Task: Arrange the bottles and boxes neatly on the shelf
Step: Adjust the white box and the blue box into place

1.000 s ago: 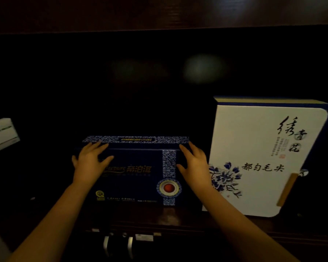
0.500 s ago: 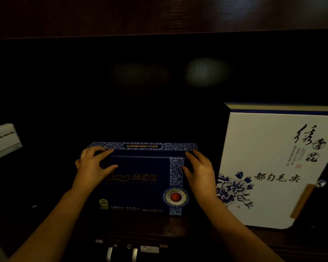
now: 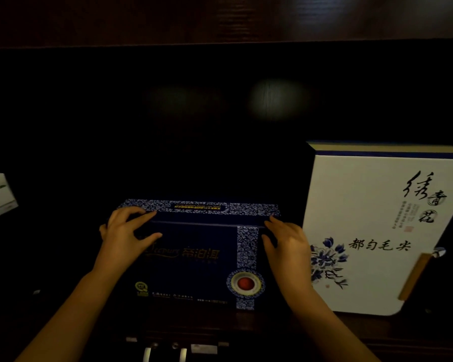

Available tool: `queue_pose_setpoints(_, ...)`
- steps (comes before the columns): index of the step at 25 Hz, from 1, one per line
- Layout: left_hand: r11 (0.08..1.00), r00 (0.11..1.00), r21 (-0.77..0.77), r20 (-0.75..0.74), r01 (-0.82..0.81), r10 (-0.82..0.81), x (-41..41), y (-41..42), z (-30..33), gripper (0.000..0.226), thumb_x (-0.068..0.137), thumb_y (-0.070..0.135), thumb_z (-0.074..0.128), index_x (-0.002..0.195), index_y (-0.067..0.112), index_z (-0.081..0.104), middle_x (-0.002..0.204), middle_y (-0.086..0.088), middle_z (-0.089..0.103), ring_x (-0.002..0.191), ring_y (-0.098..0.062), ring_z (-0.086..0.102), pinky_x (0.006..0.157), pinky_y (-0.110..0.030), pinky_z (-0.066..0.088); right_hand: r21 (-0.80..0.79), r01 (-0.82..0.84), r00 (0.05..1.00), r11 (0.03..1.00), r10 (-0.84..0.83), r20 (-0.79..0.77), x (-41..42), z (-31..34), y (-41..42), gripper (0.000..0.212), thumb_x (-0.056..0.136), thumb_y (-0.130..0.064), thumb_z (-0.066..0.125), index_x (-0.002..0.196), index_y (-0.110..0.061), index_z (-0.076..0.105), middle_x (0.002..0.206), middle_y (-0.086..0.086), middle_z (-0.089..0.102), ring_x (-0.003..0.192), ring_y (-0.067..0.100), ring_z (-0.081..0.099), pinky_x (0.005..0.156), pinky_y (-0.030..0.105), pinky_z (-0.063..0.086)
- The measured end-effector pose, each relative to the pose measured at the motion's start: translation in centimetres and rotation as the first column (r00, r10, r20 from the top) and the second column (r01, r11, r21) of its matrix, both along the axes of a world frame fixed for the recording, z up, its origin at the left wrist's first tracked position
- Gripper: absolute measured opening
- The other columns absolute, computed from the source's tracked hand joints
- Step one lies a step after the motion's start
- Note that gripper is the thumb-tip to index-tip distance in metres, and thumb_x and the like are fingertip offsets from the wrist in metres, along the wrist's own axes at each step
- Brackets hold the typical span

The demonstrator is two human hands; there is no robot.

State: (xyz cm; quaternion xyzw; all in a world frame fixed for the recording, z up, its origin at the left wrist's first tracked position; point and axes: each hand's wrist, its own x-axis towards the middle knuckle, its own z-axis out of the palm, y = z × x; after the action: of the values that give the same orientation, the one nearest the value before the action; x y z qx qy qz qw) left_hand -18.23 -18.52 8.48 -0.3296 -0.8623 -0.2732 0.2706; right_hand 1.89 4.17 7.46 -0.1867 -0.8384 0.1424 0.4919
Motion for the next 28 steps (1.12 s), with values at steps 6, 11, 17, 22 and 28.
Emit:
queue_pose_setpoints(6, 1.0, 0.999, 0.02, -0.032, -0.004, 0.005, 0.8, 0.0, -0.9, 0.055, 0.061, 0.024, 0.083, 0.113, 0.019, 0.065, 0.116, -0.011, 0.061, 0.115, -0.035, 0.048, 0.091, -0.059, 0.036, 0.102, 0.091, 0.97, 0.991, -0.111, 0.214, 1.4, 0.6, -0.6, 0.052, 0.064, -0.004, 0.079, 0.112, -0.001, 0.061, 0.122, 0.025, 0.058, 0.111, 0.046, 0.053, 0.078, 0.05, 0.054)
queue_pose_setpoints(11, 0.999, 1.0, -0.046, 0.023, 0.014, -0.013, 0.2, 0.1, -0.6, 0.064, 0.066, 0.024, 0.081, 0.125, 0.018, 0.056, 0.131, -0.013, 0.054, 0.126, -0.035, 0.043, 0.099, -0.066, 0.033, 0.299, 0.055, 0.91, 0.953, -0.171, 0.377, 0.6, 1.5, -0.6, 0.064, 0.065, -0.008, 0.079, 0.123, -0.004, 0.054, 0.132, 0.028, 0.05, 0.125, 0.044, 0.044, 0.098, 0.055, 0.042)
queue_pose_setpoints(17, 0.999, 1.0, -0.036, 0.022, 0.015, -0.015, 0.2, -0.1, -0.4, 0.063, 0.065, 0.023, 0.081, 0.123, 0.017, 0.057, 0.131, -0.012, 0.056, 0.127, -0.032, 0.044, 0.098, -0.07, 0.032, 0.373, 0.011, 0.881, 0.928, -0.185, 0.435, 0.6, 1.7, -0.2, 0.068, 0.052, -0.017, 0.088, 0.113, -0.004, 0.062, 0.11, 0.021, 0.067, 0.101, 0.035, 0.065, 0.088, 0.045, 0.052)
queue_pose_setpoints(22, 0.999, 1.0, -0.039, 0.008, 0.002, -0.001, -0.1, 0.2, -0.5, 0.063, 0.065, 0.024, 0.081, 0.123, 0.019, 0.057, 0.131, -0.011, 0.055, 0.128, -0.03, 0.043, 0.099, -0.071, 0.029, 0.453, 0.018, 0.876, 0.891, -0.233, 0.422, 0.5, 2.0, 0.3, 0.065, 0.046, -0.021, 0.089, 0.106, -0.007, 0.067, 0.101, 0.016, 0.072, 0.093, 0.03, 0.069, 0.077, 0.037, 0.057)
queue_pose_setpoints(28, 0.998, 0.999, -0.056, -0.035, -0.025, 0.023, 0.8, 1.0, -1.1, 0.061, 0.066, 0.026, 0.08, 0.123, 0.021, 0.058, 0.131, -0.009, 0.056, 0.128, -0.03, 0.044, 0.098, -0.073, 0.028, 0.464, 0.053, 0.865, 0.884, -0.273, 0.422, 0.6, 2.1, 1.1, 0.06, 0.048, -0.01, 0.085, 0.104, -0.005, 0.065, 0.095, 0.015, 0.071, 0.086, 0.032, 0.067, 0.069, 0.035, 0.057)
